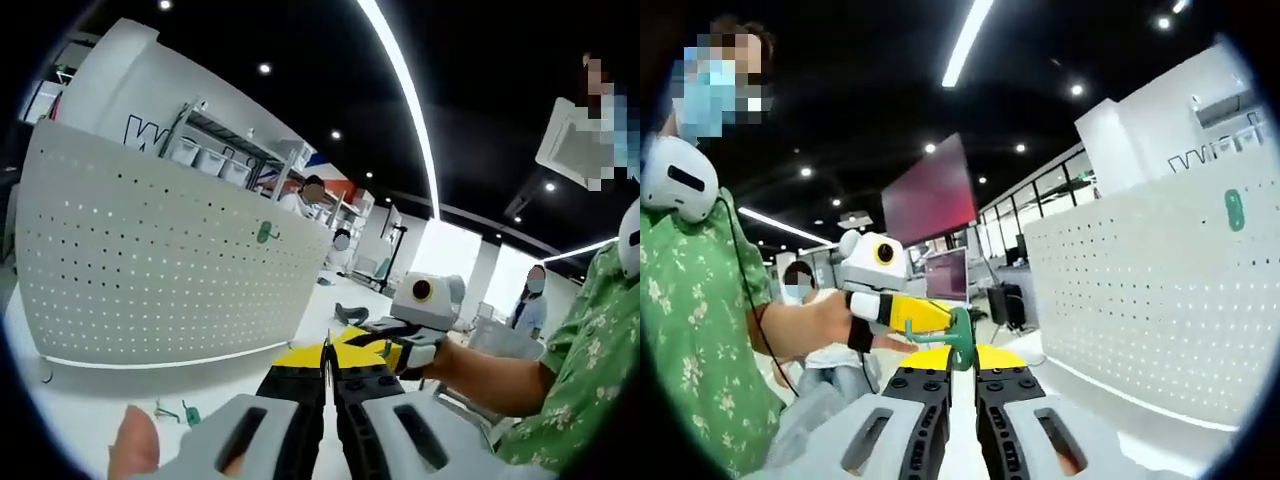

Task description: Insert the hook assembly into the mounting plate slot until the hook locks in place.

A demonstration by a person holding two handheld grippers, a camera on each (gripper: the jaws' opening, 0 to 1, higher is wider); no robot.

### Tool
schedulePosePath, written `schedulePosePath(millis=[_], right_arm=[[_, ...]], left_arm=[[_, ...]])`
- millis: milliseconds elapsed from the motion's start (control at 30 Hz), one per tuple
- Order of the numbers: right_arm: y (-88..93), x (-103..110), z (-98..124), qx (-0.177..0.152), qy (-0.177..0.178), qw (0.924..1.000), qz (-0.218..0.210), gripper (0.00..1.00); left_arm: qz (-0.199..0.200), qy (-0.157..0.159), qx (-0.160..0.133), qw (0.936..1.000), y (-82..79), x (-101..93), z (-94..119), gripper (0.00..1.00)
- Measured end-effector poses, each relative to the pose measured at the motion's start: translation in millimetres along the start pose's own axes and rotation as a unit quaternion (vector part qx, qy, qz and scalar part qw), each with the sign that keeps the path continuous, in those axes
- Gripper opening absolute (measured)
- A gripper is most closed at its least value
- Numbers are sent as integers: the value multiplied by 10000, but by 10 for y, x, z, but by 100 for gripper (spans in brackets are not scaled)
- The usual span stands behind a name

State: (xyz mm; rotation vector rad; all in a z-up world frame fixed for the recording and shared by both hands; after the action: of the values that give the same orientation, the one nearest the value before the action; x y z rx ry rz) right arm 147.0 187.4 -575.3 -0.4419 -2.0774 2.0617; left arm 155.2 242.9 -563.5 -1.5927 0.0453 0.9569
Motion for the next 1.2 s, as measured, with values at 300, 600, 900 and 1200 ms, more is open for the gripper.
schedulePosePath(millis=[300, 600, 900, 1200], right_arm=[[43, 12, -4, 286, 126, 9990, 307, 6], [41, -8, 25, 469, 412, 9967, 527, 7], [60, -26, 17, 800, 707, 9898, 942, 14], [77, -69, -31, 1206, 1075, 9754, 1502, 18]], left_arm=[[-257, -449, 11, 9987, -16, 156, -57, 1], [-408, -770, -12, 9962, -9, 255, -83, 1], [-508, -927, -6, 9944, -3, 282, -118, 1], [-476, -957, -15, 9943, 11, 244, -172, 1]])
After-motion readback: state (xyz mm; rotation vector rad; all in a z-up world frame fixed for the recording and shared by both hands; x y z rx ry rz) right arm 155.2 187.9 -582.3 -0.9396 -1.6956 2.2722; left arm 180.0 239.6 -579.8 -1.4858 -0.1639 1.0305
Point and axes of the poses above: the point that each gripper's makers call its tool centre point, and the gripper's own axes: z roughly backward along the fingers, x roughly to its left, y roughly out of its underside, the point moved 2 cm from there along z, roughly backward along the fingers, and after that the axes turned 14 degrees about z, right-handed, at the moved point
